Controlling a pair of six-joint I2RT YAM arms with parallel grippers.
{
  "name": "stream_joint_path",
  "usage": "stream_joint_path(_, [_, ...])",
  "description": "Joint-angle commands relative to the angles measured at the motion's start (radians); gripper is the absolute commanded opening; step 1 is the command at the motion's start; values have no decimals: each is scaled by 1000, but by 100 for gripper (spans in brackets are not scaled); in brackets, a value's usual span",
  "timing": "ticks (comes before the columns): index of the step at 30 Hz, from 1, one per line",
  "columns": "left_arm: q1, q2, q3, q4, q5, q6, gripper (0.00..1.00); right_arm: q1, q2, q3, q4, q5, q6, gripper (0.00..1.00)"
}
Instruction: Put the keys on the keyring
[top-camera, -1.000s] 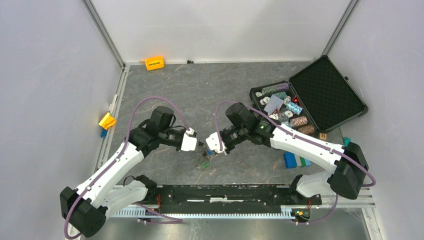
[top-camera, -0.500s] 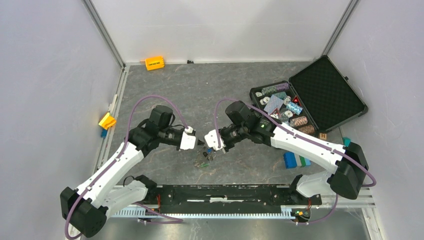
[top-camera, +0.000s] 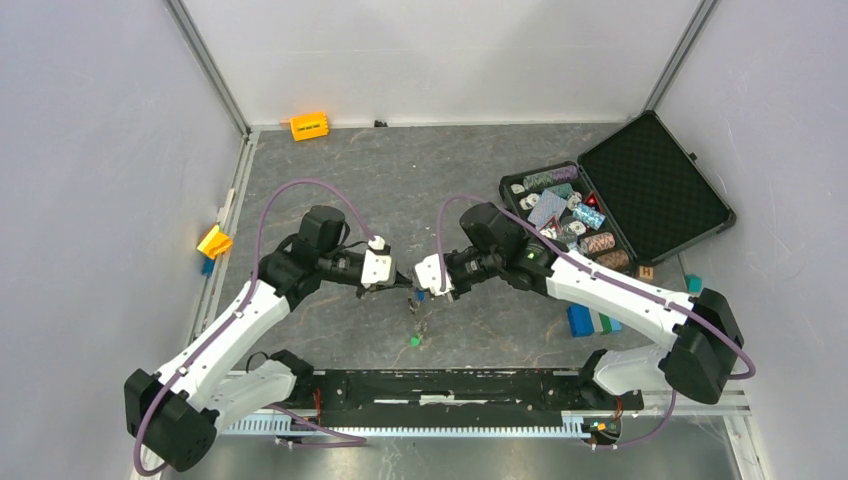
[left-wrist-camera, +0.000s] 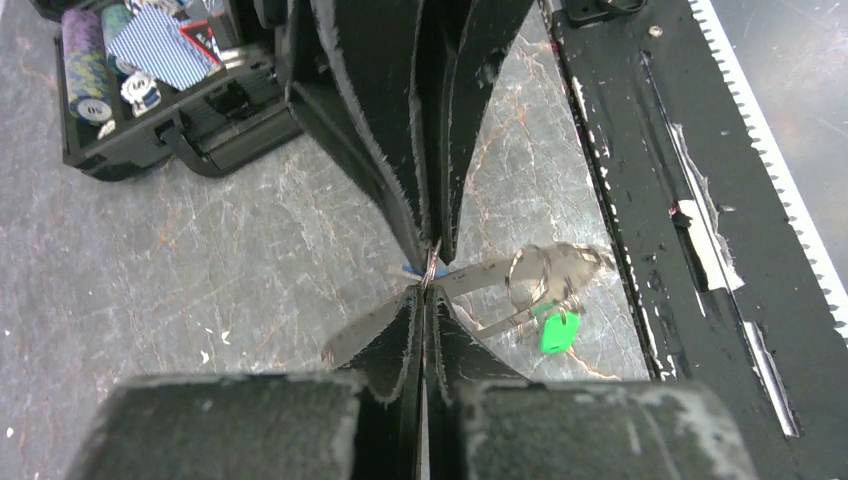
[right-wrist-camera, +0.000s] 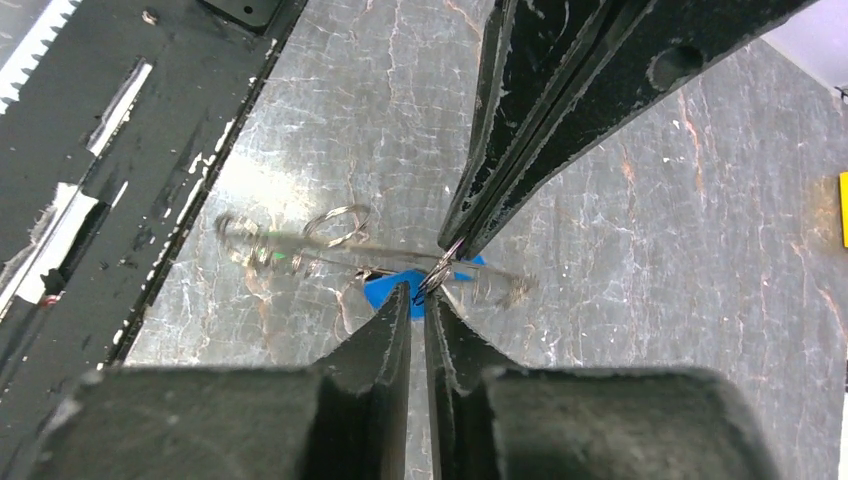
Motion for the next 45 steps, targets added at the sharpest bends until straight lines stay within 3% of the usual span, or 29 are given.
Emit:
stream_joint_path(1, [-2,3,24,127,106,-93,2,-4,-16,3,32,27,30,20])
stream_joint_path(6, [0,11,19,154,85,-113,2,-6,-48,12,-7,40,12,43])
stream_joint_path(12, [0,17,24,155,73,-101,2,-36,-98,30,-30,56,16,47])
stream_joint_path(20, [0,24,44,126,41,-82,2,-59,-86,84,-51,-23,47,44])
stream_joint_path(31, [-4,30,43,174,10,-171,2,-60,-40,74,-8,-79,98,38])
stream_joint_path(39, [-3,27,12,245,30,-229,2,-62,-32,62,32,-61,135,28])
stream_joint_path(45, [-4,25,-4,259,32,-231,2,-61,-30,65,39,-42,143,12])
